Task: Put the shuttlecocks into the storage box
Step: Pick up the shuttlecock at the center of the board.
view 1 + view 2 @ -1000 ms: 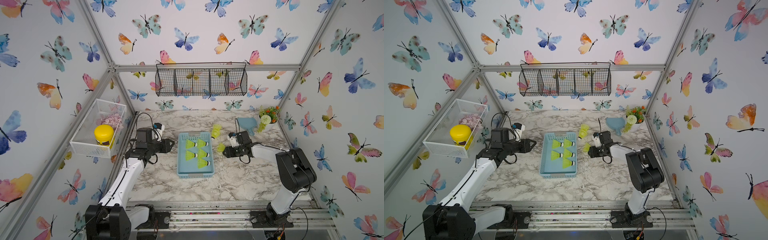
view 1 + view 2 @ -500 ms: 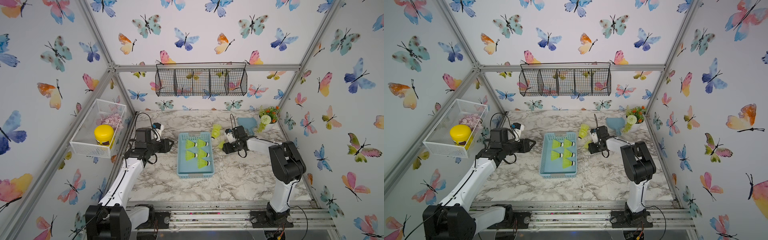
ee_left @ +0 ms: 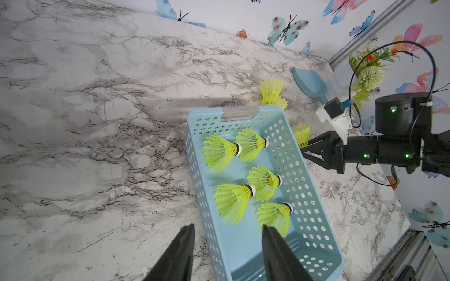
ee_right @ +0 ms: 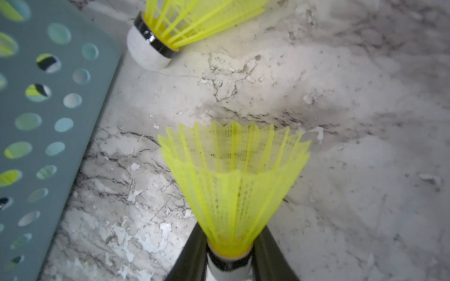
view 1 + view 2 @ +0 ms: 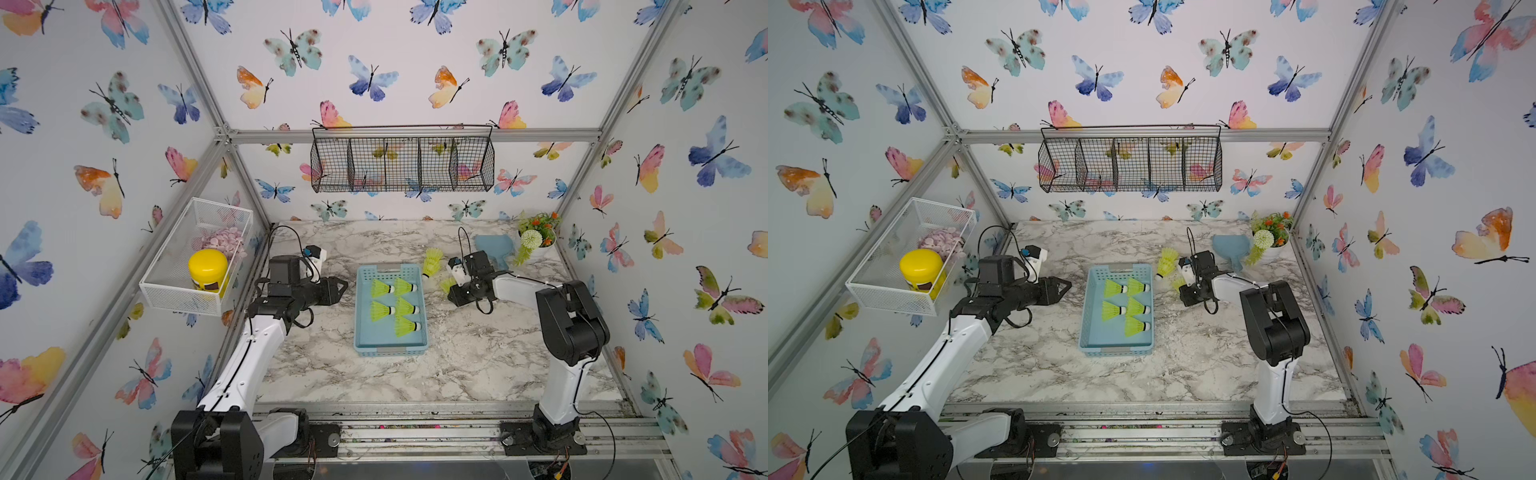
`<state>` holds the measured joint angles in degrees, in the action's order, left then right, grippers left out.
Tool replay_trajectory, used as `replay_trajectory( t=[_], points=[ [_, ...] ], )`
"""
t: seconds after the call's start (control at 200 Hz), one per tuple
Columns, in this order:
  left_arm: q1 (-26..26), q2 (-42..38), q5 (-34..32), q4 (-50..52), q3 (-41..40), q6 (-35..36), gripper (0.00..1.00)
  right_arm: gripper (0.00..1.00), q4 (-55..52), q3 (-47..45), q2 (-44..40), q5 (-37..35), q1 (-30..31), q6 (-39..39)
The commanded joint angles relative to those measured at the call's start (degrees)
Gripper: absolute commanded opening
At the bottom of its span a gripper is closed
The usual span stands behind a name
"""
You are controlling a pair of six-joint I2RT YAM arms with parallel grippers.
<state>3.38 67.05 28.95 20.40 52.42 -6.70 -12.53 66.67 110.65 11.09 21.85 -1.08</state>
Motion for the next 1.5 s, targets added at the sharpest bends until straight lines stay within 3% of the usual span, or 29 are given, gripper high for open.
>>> replay_trajectory(
  t=[0.0,0.3,0.501,0.711,0.951,1.316,1.492],
  points=[
    [-0.7,0.5,2.7,-0.9,-0.2,-0.3,0.5,0.23,-1.0,-1.9,-1.6,-0.8,0.3,0.3],
    [0.9,1.1,9.4,-2.1,0.3,1.1,0.49,0.21,-0.9,-4.8,-9.5,1.4,0.3,0.4],
    [10.6,1.7,7.1,0.5,4.9,5.4,0.5,0.23,-1.4,-7.9,-17.6,7.6,0.9,0.7],
    [24.4,5.4,1.0,1.2,10.8,10.0,0.5,0.24,-3.8,-8.6,-24.4,13.1,2.9,0.0],
    [33.2,12.6,0.2,2.0,19.0,14.5,0.51,0.26,-5.0,-10.0,-28.9,16.9,5.6,-1.7],
    [35.6,20.1,1.0,3.5,26.5,19.1,0.52,0.28,-7.1,-10.0,-30.9,21.0,7.9,-2.0],
    [35.6,22.7,1.2,4.2,27.5,19.3,0.57,0.28,-7.3,-10.1,-31.7,20.8,8.2,-1.8]
  ],
)
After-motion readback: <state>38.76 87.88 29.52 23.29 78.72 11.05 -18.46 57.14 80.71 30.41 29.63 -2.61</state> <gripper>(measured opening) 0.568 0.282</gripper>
